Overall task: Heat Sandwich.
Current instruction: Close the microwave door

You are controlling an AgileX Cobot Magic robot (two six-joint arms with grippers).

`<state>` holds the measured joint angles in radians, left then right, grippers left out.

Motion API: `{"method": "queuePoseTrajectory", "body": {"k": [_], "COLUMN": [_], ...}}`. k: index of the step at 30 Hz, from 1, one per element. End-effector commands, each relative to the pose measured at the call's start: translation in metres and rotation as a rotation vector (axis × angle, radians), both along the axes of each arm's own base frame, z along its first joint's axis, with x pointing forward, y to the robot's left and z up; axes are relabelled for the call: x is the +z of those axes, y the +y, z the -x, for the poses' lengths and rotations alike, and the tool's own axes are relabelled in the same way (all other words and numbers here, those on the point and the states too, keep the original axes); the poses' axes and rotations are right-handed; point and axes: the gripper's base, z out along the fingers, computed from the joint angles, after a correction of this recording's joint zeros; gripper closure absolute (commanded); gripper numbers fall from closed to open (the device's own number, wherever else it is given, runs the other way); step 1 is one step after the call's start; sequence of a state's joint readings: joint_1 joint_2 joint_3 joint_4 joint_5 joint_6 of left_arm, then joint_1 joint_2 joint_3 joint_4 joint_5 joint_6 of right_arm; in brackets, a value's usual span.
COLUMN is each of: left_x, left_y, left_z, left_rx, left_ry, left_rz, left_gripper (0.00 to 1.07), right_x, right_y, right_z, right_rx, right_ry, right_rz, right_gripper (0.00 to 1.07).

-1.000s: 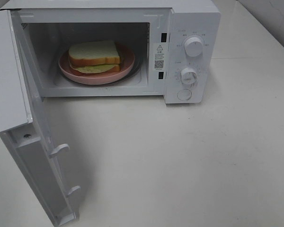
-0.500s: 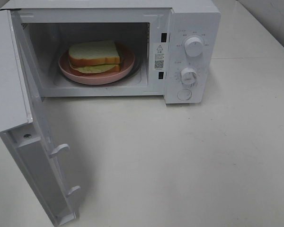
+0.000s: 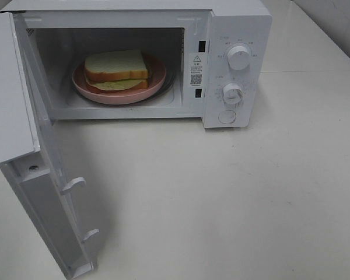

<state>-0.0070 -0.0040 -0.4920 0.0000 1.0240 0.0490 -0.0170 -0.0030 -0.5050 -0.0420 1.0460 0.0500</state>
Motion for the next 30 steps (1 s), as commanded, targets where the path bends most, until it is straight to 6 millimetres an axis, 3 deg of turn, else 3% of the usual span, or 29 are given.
{"method": "queuePoseTrajectory", "body": {"k": [1, 30], "left_x": [-0.0006, -0.0006], "left_y": [0.0, 0.0], "left_z": [0.0037, 0.0037], "left_rx": [-0.001, -0.001], "left_ry": [-0.02, -0.02], "left_rz": [0.002, 0.002], "left_gripper": [0.01, 0.01], "right_x": [0.0, 0.0], "right_y": [0.0003, 0.0003], "right_z": [0.0034, 0.0034], "right_rx": [0.0, 0.0], "right_ry": [-0.036, -0.036], "right_rz": [0.008, 0.008], "right_gripper": [0.31, 0.31]}}
